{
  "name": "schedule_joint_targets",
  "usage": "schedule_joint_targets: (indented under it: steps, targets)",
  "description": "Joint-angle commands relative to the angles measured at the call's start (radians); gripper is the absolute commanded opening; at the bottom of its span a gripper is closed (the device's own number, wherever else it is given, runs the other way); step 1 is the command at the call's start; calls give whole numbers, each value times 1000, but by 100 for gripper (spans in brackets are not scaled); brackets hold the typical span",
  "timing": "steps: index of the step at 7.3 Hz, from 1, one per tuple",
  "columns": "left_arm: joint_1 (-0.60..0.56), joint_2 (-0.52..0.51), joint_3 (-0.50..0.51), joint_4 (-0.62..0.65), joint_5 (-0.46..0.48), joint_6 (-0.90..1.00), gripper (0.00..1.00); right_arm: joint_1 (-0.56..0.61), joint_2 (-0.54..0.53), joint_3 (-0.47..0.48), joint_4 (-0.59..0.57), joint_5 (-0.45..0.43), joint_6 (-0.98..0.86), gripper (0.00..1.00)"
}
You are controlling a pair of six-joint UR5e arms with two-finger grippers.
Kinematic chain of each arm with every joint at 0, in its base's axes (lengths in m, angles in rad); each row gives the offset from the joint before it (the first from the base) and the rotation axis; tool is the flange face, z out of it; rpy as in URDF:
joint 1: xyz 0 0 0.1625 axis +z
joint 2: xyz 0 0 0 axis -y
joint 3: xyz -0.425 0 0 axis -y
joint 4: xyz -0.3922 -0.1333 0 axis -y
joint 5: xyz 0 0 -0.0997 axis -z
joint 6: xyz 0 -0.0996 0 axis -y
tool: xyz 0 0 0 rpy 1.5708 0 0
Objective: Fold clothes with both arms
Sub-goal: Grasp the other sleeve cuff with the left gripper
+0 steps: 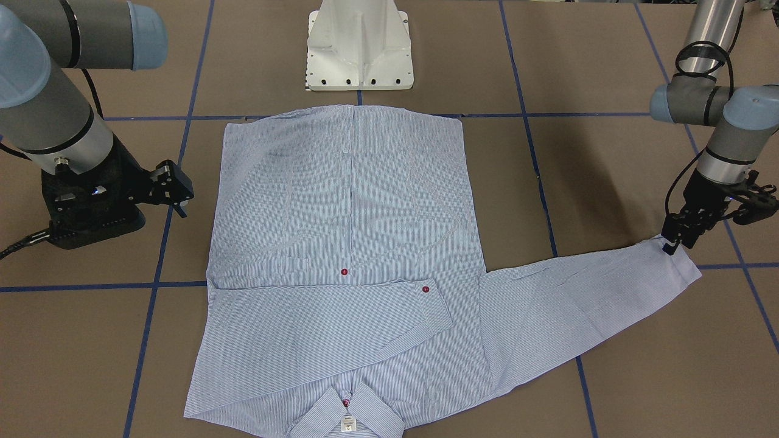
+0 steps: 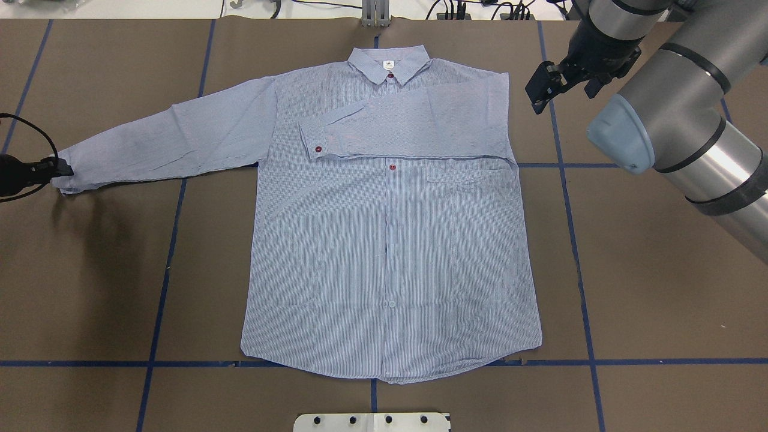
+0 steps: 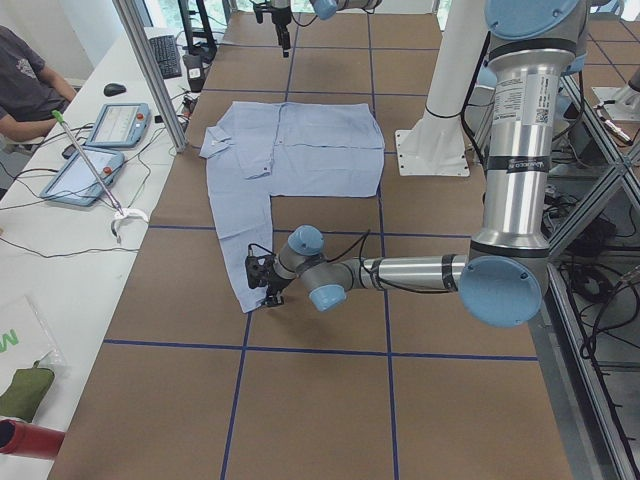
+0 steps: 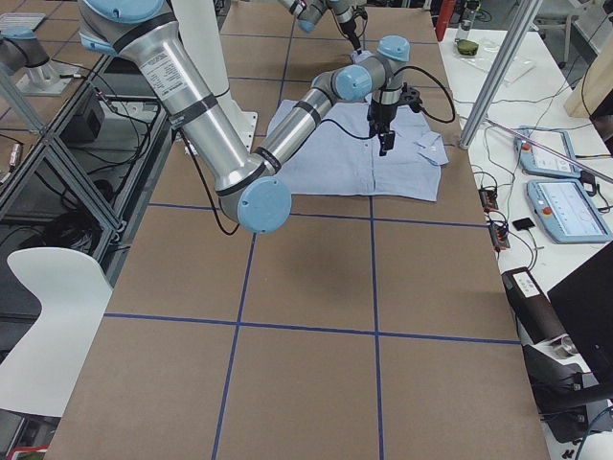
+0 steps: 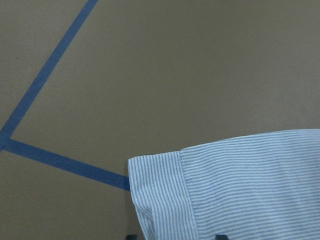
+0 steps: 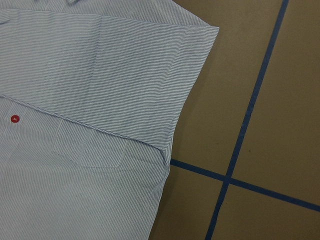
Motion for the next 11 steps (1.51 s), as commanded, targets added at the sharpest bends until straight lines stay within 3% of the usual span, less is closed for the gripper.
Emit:
schedule_joint_targets:
  steps: [1, 3, 7, 11]
  targets:
    - [1, -1, -1, -2, -3, 0, 48, 0, 1, 5, 0, 0, 0, 100]
    - [1, 1, -5, -2, -9, 1, 39, -2, -1, 4, 0, 0, 0, 100]
    - [-2, 11, -14, -4, -13, 2, 32, -3, -1, 4, 0, -5, 0, 100]
    - [-2, 11, -20, -4, -12, 0, 0, -5, -2, 4, 2, -6, 2, 100]
